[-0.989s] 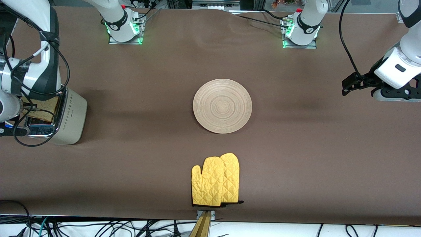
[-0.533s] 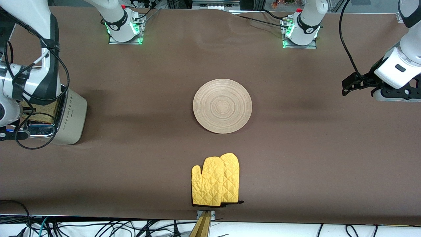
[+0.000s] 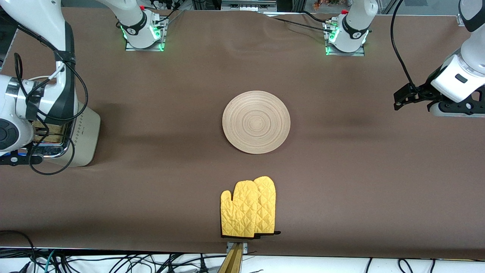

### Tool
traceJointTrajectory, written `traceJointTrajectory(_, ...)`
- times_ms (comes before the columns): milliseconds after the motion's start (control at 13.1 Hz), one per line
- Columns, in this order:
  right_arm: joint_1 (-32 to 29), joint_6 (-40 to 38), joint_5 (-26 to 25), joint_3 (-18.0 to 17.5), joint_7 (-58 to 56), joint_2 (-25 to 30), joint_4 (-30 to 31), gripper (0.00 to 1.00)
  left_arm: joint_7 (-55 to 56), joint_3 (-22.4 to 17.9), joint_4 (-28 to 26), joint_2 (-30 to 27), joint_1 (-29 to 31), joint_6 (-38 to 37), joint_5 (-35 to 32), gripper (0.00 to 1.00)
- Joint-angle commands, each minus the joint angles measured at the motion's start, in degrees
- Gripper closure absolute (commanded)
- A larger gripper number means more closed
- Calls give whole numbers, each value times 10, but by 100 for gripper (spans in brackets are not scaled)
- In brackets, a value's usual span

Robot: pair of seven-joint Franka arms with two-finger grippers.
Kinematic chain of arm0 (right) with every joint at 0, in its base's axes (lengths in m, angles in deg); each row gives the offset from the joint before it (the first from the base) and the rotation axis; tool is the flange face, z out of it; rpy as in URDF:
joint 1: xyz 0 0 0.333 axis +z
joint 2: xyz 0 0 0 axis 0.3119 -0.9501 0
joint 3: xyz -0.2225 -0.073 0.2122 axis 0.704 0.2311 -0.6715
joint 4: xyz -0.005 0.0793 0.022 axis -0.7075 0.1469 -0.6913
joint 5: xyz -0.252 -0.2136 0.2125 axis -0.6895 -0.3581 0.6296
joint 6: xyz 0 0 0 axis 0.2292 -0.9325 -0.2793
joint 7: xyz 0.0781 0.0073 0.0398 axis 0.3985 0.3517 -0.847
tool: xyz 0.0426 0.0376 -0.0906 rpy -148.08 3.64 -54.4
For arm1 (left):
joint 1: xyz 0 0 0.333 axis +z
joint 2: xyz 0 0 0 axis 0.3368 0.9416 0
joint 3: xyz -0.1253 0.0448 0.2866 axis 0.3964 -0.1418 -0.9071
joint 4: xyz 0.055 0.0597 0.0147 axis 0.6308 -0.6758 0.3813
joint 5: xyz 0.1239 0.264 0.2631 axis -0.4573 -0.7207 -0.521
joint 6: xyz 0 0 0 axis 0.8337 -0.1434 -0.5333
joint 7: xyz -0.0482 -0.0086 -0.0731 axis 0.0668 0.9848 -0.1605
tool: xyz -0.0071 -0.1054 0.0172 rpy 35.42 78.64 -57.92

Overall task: Move plate and put bread in toaster
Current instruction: 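Lower the bread slice into the toaster slot with the right gripper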

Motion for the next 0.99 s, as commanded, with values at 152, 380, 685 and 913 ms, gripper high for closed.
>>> traceJointTrajectory(152,2,3,14,-2,14,-2,-1,69,-3,2,18,6,-1,-14,2,0)
traceJointTrajectory(380,-4,2,30,0,4,3,-3,0,-3,2,18,6,-1,-14,1,0)
traceJointTrajectory(685,5,-5,53,-2,-2,42,-7,0,-2,2,17,6,-2,-14,2,0)
traceJointTrajectory(913,5,-5,133,-9,-39,72,-7,0,-2,2,18,6,-2,-14,1,0)
